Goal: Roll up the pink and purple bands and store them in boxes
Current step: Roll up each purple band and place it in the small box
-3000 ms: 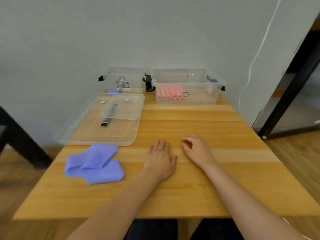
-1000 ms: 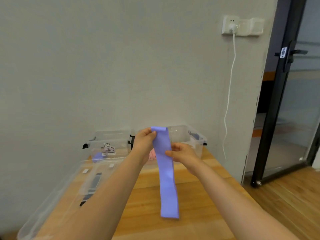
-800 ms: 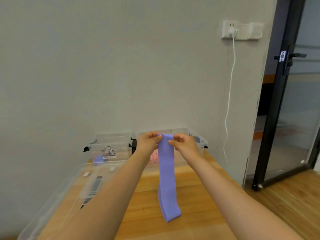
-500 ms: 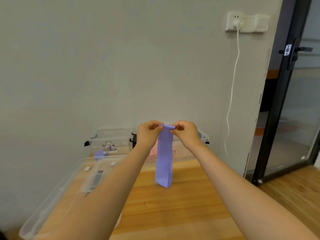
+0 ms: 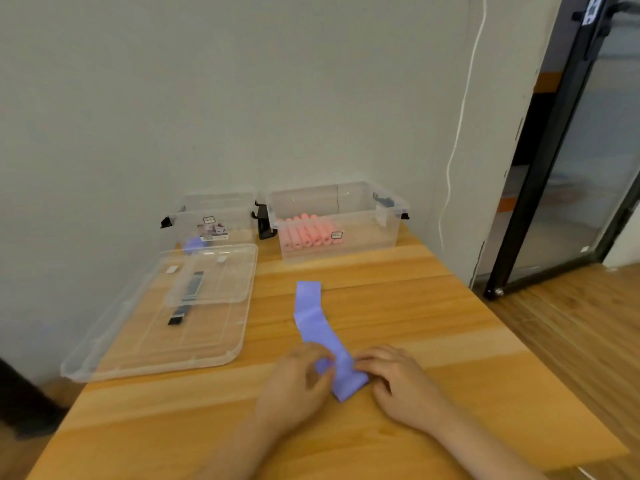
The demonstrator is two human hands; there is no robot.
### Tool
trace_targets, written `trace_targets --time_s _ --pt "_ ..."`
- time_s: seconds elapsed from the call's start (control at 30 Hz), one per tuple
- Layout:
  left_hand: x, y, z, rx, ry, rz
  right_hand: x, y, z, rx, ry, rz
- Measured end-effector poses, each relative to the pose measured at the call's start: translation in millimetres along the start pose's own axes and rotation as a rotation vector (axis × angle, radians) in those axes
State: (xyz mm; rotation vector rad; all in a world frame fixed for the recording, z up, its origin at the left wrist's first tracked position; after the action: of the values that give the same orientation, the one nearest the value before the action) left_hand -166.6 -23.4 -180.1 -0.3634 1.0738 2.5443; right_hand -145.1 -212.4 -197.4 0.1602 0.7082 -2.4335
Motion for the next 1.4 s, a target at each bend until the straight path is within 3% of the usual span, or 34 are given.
trace_targets --time_s 0.1,0.2,0.33,0.53,0.6,0.7,0.77,0.83,0.97,1.1,1.27,1.4 --pt "-27.3 -12.5 -0.8 -0.198 0.081 0.127 -7.7 -8.5 6.6 -0.045 0.063 0.009" --pt "-46.4 -28.2 -8.6 -0.45 -0.128 0.22 -13.2 -17.2 0.0 -0.024 -0.047 0.015" --pt "-65.1 -44.8 -13.4 -0.485 -0.334 0.283 -2.6 -18.3 -16.3 0.163 -0.218 0.025" --pt "-86.2 -61.8 -17.5 -0.644 -0.419 0.279 5.4 -19.7 -20.5 0.231 -0.228 0.018" --pt "-84.0 -57.1 -17.7 -0.626 -0.365 0.269 7.5 -18.9 -15.9 0.187 -0.121 0.029" --pt "-49.0 -33.8 -14.3 -0.423 0.002 0.098 14.5 -13.1 -9.2 0.135 0.128 0.098" --pt "-8.0 -14.5 -13.7 -0.287 0.187 -0.079 14.7 -14.1 -9.8 0.132 0.136 0.131" --pt "21.7 -0.5 -18.0 -0.264 0.183 -0.21 15.1 -15.5 -13.1 0.165 0.144 0.147" --pt "26.1 2.4 -24.0 -0.389 0.055 -0.293 13.7 -13.4 -14.6 0.157 0.193 0.179" --pt "31.2 7.6 -29.3 -0.334 0.038 -0.209 17.4 -12.9 -17.6 0.027 0.133 0.126" --pt "30.0 17.4 -28.6 -0.042 0.158 0.152 11.2 -10.3 -6.0 -0.26 0.149 -0.113" --pt "30.2 18.5 -32.9 -0.141 0.108 0.16 6.6 -12.1 -11.9 -0.175 0.14 -0.111"
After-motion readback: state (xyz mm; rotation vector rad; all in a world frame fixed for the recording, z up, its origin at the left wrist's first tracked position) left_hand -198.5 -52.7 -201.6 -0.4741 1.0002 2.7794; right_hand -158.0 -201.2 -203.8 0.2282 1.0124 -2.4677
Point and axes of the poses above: each hand's wrist, its own x-axis away from the middle knuckle, its own z-axis out of the back of the hand, y = z × x, the point moved 2 cm from there along -x, towards the middle knuckle
